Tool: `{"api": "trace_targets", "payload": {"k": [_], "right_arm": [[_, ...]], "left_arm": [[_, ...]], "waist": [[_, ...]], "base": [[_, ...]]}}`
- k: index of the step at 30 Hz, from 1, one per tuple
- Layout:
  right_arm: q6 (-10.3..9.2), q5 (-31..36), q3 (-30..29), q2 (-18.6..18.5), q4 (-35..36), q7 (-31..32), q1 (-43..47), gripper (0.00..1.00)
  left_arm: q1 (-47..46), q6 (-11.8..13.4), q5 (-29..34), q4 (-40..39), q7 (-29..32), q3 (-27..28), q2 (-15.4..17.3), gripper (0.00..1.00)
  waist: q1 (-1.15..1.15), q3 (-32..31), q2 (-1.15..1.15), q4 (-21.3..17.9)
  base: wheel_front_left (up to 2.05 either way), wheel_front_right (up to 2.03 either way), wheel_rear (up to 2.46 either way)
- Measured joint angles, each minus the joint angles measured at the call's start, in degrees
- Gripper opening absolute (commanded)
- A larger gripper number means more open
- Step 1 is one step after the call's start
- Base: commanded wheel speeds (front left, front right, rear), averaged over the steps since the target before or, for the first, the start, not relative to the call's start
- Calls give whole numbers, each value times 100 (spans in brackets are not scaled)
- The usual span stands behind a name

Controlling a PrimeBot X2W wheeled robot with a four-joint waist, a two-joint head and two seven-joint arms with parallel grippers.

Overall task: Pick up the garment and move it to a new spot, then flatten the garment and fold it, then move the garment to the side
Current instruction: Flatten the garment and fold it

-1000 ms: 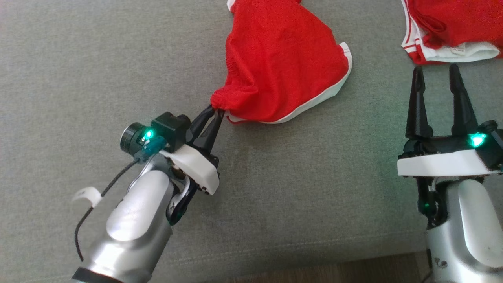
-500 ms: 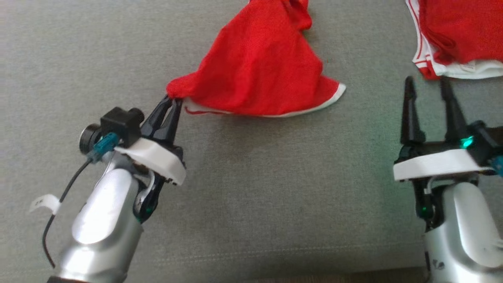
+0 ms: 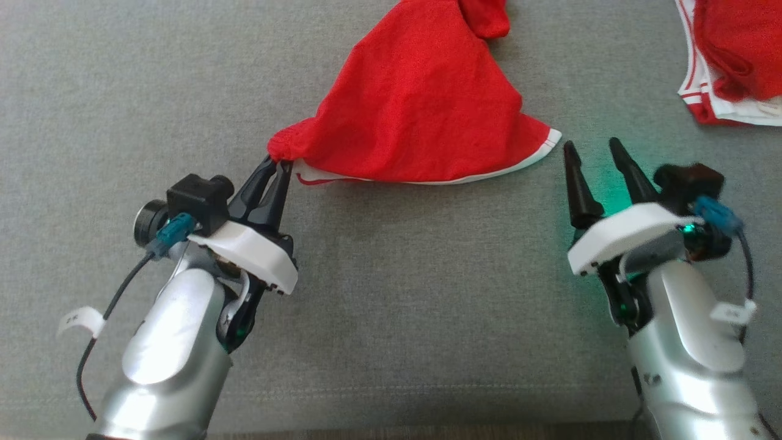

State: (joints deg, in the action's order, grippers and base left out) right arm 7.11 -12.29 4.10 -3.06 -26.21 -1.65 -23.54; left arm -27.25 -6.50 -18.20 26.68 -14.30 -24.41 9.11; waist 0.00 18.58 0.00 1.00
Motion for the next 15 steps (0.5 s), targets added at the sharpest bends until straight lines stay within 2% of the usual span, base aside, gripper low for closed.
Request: {"api": "trace_targets", "payload": {"k": [15], "right_arm": [[0, 27, 237, -16, -1559, 268, -1038, 100]], "left_arm": [[-3, -7, 97, -20, 0, -57, -143, 0]], "waist": [[0, 112, 0, 224]], "base": [[0, 0, 0]]}}
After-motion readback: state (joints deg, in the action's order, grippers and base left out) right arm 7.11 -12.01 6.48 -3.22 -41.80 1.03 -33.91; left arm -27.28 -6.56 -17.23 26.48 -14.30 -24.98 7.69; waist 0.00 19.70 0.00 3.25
